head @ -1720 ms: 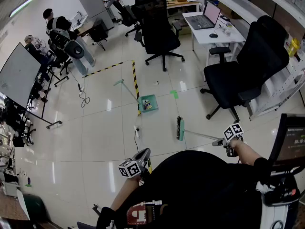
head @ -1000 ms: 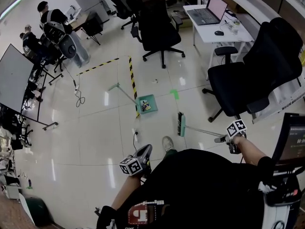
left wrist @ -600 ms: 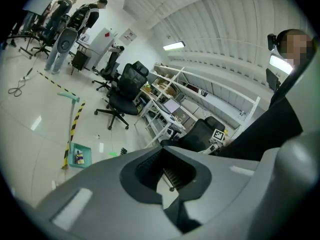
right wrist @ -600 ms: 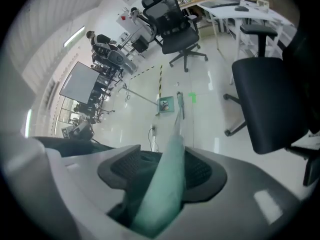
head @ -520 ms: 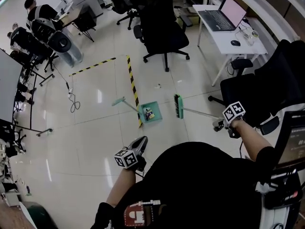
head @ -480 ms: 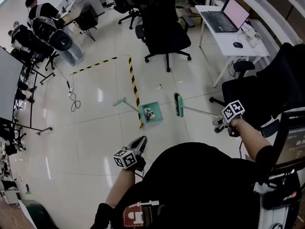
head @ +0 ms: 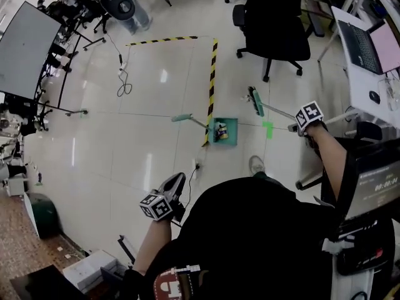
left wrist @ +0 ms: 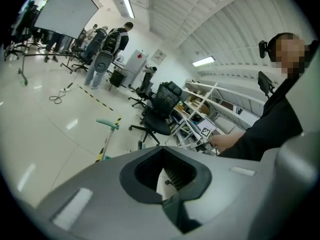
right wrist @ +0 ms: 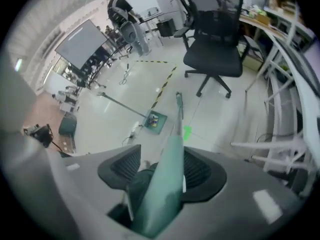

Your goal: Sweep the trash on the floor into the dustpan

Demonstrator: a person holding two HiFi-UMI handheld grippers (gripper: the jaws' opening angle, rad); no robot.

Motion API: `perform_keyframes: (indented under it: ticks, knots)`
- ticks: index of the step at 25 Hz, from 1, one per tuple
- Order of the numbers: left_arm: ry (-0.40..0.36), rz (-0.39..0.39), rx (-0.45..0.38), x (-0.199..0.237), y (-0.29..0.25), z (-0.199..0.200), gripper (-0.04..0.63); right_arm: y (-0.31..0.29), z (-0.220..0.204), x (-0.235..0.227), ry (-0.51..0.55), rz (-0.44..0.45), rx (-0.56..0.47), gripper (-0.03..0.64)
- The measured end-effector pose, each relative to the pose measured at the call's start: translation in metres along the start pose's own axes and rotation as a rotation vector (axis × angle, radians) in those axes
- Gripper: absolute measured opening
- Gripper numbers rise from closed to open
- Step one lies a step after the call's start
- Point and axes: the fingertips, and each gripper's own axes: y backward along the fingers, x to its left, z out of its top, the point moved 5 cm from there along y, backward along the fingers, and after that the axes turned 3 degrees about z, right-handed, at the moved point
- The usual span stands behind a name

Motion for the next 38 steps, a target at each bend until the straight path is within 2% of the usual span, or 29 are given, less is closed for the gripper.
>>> perform_keyframes:
  ticks: [4, 8, 10, 13, 17, 21, 24, 27, 32, 34, 36, 38]
  knots:
    - [0.073, 0.068, -0.041, -0.002, -0.014, 0.011, -0.002, -0.03, 0.097, -0.019, 0.279, -0.155, 0.11, 0.249]
    - [0.109, 0.049, -0.016, 0.002, -0.028, 0.009, -0.002, -0.072, 0.161, -0.022, 0.527, -0.352, 0.232, 0.247]
    - [0.141, 0.048, 0.008, 0.014, -0.026, -0.002, -0.002, -0.114, 0.179, -0.019, 0.657, -0.41, 0.275, 0.247]
    - [0.202, 0.075, 0.053, 0.039, -0.014, -0.025, -0.002, -0.175, 0.184, -0.013, 0.805, -0.501, 0.367, 0.247]
    - [0.26, 0.128, 0.071, 0.064, 0.011, -0.041, -0.002, -0.226, 0.188, -0.009, 0.875, -0.587, 0.45, 0.245]
    - [0.306, 0.191, 0.074, 0.086, 0.041, -0.057, -0.002, -0.263, 0.187, 0.011, 0.883, -0.558, 0.476, 0.244]
    - [0.336, 0.211, 0.073, 0.095, 0.049, -0.068, -0.002, -0.28, 0.171, 0.028, 0.958, -0.546, 0.506, 0.247]
    - [0.337, 0.19, 0.068, 0.094, 0.044, -0.067, -0.002, -0.274, 0.145, 0.046, 0.992, -0.499, 0.515, 0.249]
    - [0.292, 0.123, 0.024, 0.087, 0.028, -0.056, -0.002, -0.243, 0.077, 0.076, 1.062, -0.377, 0.586, 0.249]
    - [0.277, 0.104, 0.009, 0.083, 0.025, -0.049, -0.002, -0.229, 0.058, 0.085, 0.997, -0.312, 0.578, 0.249]
    - [0.272, 0.095, -0.009, 0.082, 0.025, -0.043, -0.002, -0.214, 0.054, 0.087, 0.887, -0.263, 0.54, 0.245]
    - [0.267, 0.094, -0.023, 0.083, 0.026, -0.042, -0.002, -0.193, 0.06, 0.081, 0.765, -0.26, 0.502, 0.244]
